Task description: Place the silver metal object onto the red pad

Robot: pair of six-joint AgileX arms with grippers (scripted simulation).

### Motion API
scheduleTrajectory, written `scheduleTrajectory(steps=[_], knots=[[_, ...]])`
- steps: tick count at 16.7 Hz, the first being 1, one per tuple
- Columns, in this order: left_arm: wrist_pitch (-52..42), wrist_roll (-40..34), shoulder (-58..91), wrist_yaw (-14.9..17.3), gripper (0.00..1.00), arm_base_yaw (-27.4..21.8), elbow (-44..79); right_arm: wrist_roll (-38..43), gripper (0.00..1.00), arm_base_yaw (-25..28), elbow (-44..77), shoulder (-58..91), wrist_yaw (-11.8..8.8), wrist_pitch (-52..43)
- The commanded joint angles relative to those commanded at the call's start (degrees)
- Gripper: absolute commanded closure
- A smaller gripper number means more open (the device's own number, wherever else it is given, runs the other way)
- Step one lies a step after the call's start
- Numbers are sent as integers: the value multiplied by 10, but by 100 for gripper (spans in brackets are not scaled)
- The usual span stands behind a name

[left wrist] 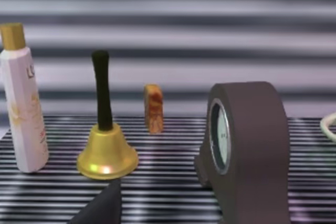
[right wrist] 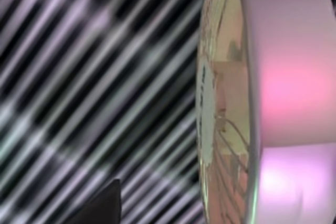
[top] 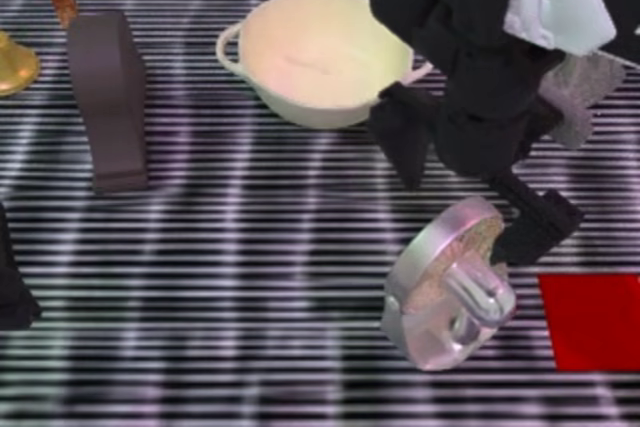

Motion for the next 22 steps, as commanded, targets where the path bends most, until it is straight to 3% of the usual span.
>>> scheduleTrajectory(steps=[7, 20, 22], knots=[[0, 0, 0, 0, 0, 0, 0, 2, 0, 2, -50, 3, 0, 53], [0, 0, 0, 0, 0, 0, 0, 2, 98, 2, -50, 3, 0, 53], [0, 0, 0, 0, 0, 0, 0, 2, 100, 2, -50, 3, 0, 53]])
